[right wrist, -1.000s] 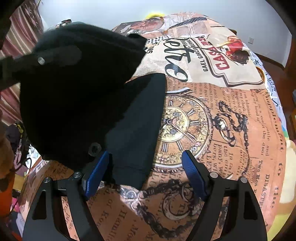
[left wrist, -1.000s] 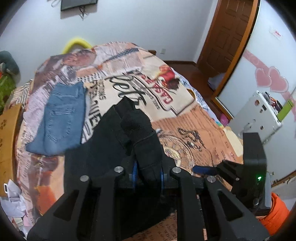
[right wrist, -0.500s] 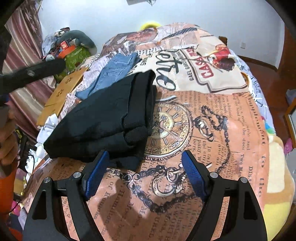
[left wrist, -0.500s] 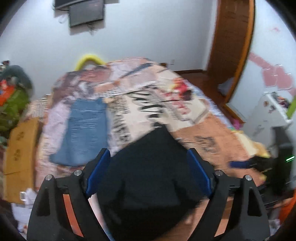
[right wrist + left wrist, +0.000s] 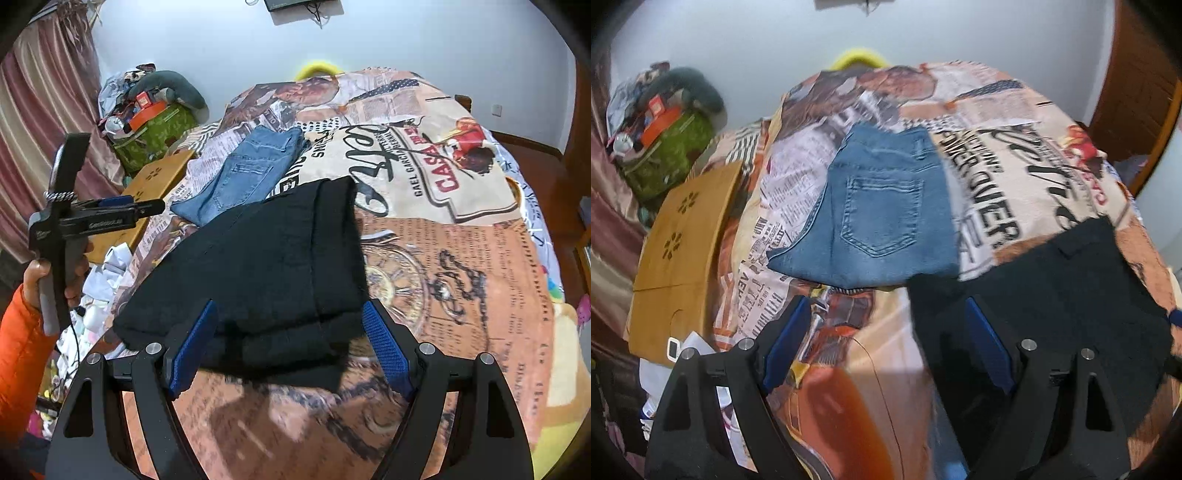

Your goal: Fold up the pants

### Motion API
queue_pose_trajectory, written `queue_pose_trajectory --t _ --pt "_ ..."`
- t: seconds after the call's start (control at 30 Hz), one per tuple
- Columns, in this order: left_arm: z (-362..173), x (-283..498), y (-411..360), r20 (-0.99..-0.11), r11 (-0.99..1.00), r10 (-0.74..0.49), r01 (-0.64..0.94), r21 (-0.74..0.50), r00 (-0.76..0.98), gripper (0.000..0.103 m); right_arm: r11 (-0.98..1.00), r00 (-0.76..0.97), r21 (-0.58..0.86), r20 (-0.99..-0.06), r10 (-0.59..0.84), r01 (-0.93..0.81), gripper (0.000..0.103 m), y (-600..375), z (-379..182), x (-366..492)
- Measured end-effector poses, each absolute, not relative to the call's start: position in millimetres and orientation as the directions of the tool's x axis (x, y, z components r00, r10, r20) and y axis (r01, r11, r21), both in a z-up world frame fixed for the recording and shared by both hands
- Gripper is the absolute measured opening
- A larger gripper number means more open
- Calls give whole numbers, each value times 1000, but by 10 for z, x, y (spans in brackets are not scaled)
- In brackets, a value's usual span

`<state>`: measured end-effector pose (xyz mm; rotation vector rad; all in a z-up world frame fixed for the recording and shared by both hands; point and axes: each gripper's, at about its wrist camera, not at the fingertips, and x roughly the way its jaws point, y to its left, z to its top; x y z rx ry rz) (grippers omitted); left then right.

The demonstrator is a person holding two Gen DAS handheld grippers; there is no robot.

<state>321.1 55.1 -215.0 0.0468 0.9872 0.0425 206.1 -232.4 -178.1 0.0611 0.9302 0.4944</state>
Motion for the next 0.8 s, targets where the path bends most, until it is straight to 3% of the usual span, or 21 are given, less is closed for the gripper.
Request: queue_pose_trajectory --t 0.23,0.33,0.6,0.8 --pt "-2416 3738 483 -865 996 59 23 81 499 85 891 445 228 -801 400 -392 78 -2307 -2112 2192" --pt "-2547 3960 330 -878 991 66 74 115 474 85 878 405 286 -802 439 -385 76 -2413 -2192 2237" --pt "-2975 4352 -122 -920 950 71 256 180 385 89 860 389 269 -805 448 -434 74 -2502 -2247 2278" --pt "-3070 4211 -157 -948 933 3 340 117 318 89 866 409 231 -808 425 -444 74 -2626 -2278 2409"
